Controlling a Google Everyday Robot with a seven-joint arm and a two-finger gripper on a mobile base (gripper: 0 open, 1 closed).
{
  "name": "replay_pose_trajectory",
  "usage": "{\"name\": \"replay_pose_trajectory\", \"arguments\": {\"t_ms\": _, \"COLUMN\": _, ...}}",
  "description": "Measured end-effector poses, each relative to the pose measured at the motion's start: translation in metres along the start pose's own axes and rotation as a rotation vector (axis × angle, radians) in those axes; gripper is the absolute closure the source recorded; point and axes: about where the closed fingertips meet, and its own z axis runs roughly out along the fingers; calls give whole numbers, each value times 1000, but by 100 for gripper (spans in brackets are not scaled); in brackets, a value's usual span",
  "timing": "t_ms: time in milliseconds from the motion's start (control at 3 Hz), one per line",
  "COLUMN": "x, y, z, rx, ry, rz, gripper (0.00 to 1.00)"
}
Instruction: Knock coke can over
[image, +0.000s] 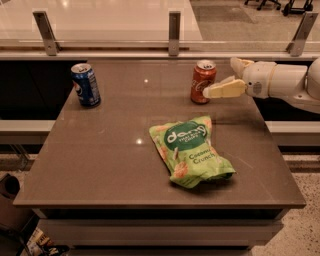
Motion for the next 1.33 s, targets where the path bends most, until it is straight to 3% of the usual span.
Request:
{"name": "replay_pose_trajectory", "arguments": {"t_ms": 333, "x": 4, "y": 1, "z": 16, "rx": -15, "ry": -31, "rz": 27, "gripper": 0}}
{"name": "replay_pose_trajectory", "arguments": {"t_ms": 667, "x": 9, "y": 7, "z": 30, "rx": -29, "ry": -49, "rz": 43, "gripper": 18}}
{"name": "replay_pose_trajectory", "arguments": {"t_ms": 1333, "x": 8, "y": 10, "z": 35, "rx": -38, "ry": -50, "rz": 43, "gripper": 64}}
